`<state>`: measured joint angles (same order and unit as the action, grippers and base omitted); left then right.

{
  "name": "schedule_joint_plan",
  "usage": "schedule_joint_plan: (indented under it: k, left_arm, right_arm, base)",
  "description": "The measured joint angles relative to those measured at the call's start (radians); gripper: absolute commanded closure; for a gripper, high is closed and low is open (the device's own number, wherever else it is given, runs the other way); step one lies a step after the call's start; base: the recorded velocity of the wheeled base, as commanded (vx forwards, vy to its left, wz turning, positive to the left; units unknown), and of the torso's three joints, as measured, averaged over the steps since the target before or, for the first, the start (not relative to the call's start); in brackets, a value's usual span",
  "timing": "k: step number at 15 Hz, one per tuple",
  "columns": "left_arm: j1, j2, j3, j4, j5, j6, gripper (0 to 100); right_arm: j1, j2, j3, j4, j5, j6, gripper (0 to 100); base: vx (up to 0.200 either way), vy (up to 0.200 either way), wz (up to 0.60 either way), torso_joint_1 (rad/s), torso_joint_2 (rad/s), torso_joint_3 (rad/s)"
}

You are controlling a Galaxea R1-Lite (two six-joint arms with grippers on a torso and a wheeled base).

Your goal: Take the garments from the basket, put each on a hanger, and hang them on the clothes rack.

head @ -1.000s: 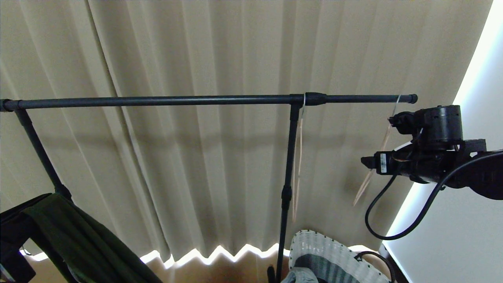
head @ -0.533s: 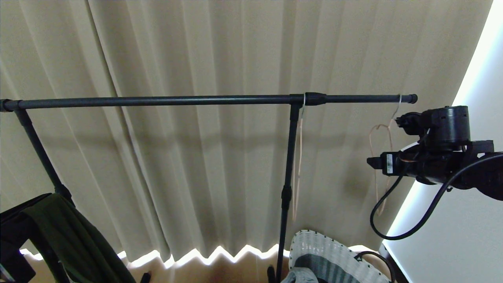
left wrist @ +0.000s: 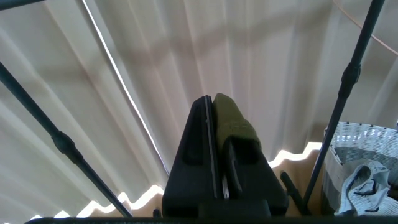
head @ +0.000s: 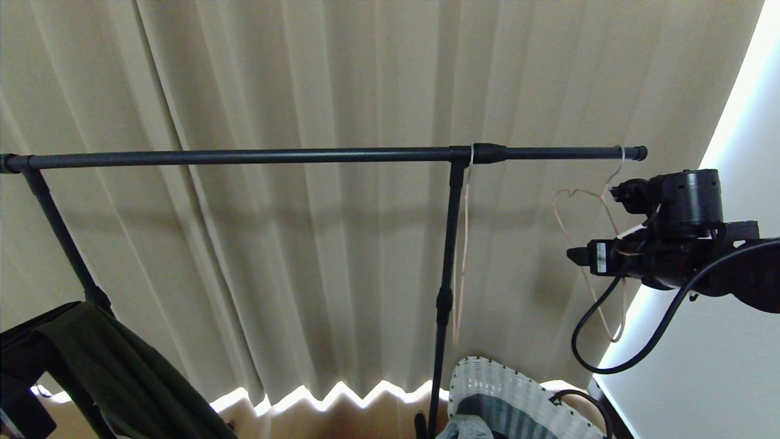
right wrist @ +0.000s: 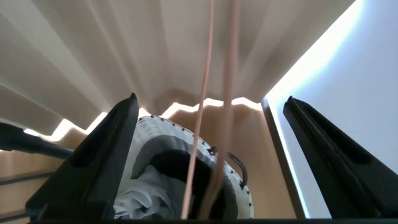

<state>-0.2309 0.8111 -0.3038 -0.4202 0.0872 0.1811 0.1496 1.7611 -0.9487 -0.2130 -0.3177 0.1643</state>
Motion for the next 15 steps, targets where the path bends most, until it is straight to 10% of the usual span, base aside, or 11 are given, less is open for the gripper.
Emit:
schedule_joint_plan:
  k: [1,15]
  left_arm:
    - [0.001,0.0,0.001,0.0,0.0,0.0,100]
    - [0.001,-0.004,0.0,0.0,0.001,0.002,100]
  right_arm:
    - [0.0,0.003,0.0,0.0,0.001,0.0,100]
    - [-0.011,-0.056,0.023,-0.008,0.005,-0.003,100]
  base:
    - [0.0,0.0,0.0,0.0,0.0,0.0]
    - [0.0,0.0,0.0,0.0,0.0,0.0]
